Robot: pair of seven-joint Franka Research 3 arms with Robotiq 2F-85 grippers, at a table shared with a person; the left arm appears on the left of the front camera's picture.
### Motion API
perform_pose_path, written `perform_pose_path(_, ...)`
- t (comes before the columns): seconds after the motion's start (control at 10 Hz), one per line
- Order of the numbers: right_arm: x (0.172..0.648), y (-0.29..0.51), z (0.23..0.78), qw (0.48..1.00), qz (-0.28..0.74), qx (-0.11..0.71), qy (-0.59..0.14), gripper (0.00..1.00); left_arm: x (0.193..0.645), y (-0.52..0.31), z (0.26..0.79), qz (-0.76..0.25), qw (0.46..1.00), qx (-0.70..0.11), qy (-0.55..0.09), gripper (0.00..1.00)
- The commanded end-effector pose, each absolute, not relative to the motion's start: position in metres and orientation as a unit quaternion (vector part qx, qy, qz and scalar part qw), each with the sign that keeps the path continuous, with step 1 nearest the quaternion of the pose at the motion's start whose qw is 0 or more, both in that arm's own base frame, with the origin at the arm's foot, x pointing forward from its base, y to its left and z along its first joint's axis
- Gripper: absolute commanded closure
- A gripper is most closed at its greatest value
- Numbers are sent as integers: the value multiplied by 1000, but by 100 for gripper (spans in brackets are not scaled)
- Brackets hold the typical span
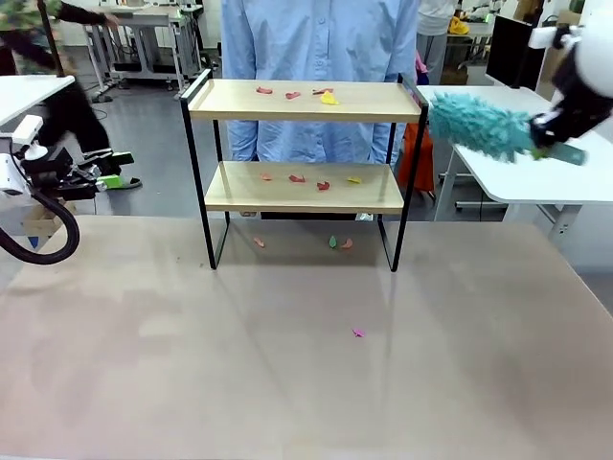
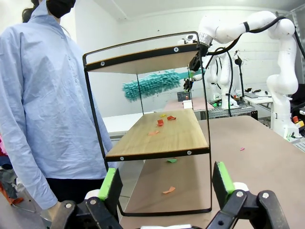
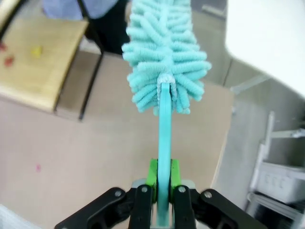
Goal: Clean the shelf.
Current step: Clean the specific section of the Shelf indicated by the human with the Duster.
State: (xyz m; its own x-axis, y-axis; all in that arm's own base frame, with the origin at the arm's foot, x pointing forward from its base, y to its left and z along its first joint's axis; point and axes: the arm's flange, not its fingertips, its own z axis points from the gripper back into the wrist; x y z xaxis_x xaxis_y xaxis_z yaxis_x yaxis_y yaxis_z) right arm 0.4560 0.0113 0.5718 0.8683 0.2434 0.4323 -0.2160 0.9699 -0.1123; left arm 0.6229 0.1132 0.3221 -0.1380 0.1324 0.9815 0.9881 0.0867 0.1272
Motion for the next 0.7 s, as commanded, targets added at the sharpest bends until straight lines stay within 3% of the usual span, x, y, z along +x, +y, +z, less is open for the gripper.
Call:
perform_pose_path(0.0,411,-23,594,968,178,-31,-173,87,623,113,325,-479,447,-475,-587,0)
perform_pose_path(0.4,334,-37,605,956,290,-28,-26,87,623,113,325,-479,447,-475,-587,0)
perform_pose_path(0.6,310,-17,594,924,381,-2,44,87,623,113,325,-479,447,-475,-587,0)
